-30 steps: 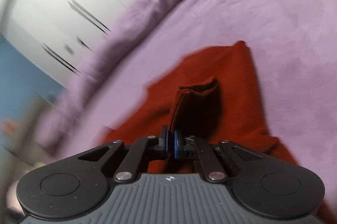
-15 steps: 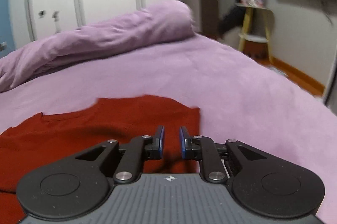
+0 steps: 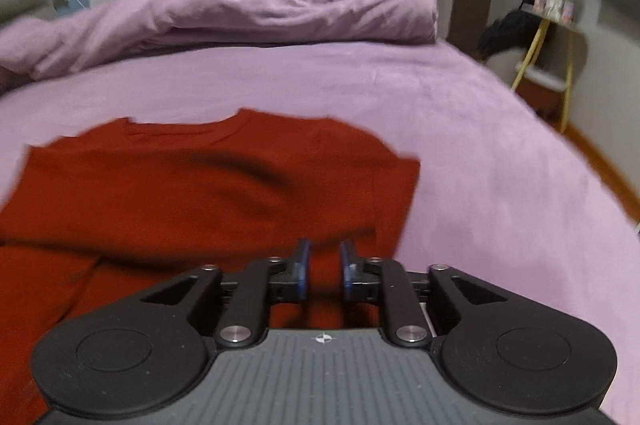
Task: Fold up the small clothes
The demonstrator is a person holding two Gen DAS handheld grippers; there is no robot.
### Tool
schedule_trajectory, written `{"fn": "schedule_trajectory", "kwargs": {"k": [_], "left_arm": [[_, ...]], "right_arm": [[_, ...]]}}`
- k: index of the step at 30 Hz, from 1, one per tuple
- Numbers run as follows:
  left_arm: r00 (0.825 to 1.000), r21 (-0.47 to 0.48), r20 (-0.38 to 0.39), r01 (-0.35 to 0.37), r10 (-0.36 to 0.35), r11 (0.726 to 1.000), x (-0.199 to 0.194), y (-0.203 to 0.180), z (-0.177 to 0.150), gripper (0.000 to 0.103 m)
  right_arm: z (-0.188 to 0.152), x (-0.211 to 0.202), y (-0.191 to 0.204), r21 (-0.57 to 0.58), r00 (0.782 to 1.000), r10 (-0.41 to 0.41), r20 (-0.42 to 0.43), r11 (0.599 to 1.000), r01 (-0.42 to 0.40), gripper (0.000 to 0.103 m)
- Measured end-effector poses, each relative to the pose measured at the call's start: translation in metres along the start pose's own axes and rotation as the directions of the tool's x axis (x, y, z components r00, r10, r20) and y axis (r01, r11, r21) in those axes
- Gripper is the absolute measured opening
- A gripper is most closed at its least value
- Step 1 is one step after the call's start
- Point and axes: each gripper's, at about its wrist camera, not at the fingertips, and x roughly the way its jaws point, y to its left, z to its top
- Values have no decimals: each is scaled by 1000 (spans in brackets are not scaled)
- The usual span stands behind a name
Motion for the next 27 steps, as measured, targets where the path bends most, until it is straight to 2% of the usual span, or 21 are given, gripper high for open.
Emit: {"fn": "schedule_trajectory", "kwargs": {"k": [2, 5, 7, 9, 12, 14, 15, 16, 18, 20, 22, 23, 24, 25, 27], "left_arm": [[999, 37, -29, 20, -19, 999, -25, 3, -28, 86], [996, 30, -59, 67, -65, 997, -64, 12, -72, 86], [994, 4, -85, 71, -71, 997, -85, 18, -98, 85], [990, -21, -105, 89, -91, 996, -101, 22, -120, 84], [983, -75, -135, 118, -127, 990, -113, 28, -139, 79], [977, -144, -154, 127, -149, 981, -114, 36, -142, 69], [970, -188, -158, 152, -183, 970, -113, 41, -144, 66], [965, -225, -165, 167, -206, 960, -112, 46, -144, 60], [955, -268, -170, 194, -245, 944, -109, 54, -143, 57], [947, -293, -181, 206, -266, 933, -106, 60, -140, 40], [934, -313, -194, 230, -299, 922, -102, 64, -136, 34], [930, -314, -203, 236, -307, 920, -101, 64, -134, 27], [925, -310, -208, 246, -318, 918, -100, 63, -132, 22], [919, -305, -210, 263, -334, 915, -100, 62, -131, 10], [915, -291, -197, 290, -353, 912, -104, 60, -130, 8]], "right_arm": [[-25, -35, -11, 22, 999, 48, -25, 999, -48, 37], [-65, -85, -29, 38, 996, 47, -76, 998, -45, 44], [-93, -118, -42, 71, 993, 39, -108, 997, -31, 48], [-115, -145, -52, 106, 988, 50, -147, 994, -35, 49], [-134, -164, -55, 123, 977, 94, -191, 990, -71, 49], [-138, -165, -56, 140, 967, 123, -223, 986, -93, 48], [-138, -162, -59, 183, 957, 162, -241, 976, -119, 48], [-138, -158, -63, 241, 943, 214, -253, 958, -153, 46], [-141, -153, -68, 337, 915, 300, -270, 920, -202, 38], [-143, -149, -70, 375, 909, 314, -275, 906, -199, 23], [-147, -146, -74, 422, 900, 341, -272, 883, -207, 13], [-148, -146, -77, 450, 895, 359, -266, 867, -214, 7], [-149, -145, -80, 477, 890, 376, -259, 851, -221, 6], [-149, -145, -82, 492, 887, 384, -256, 842, -223, 5], [-149, -145, -84, 519, 880, 410, -240, 820, -240, 4]]}}
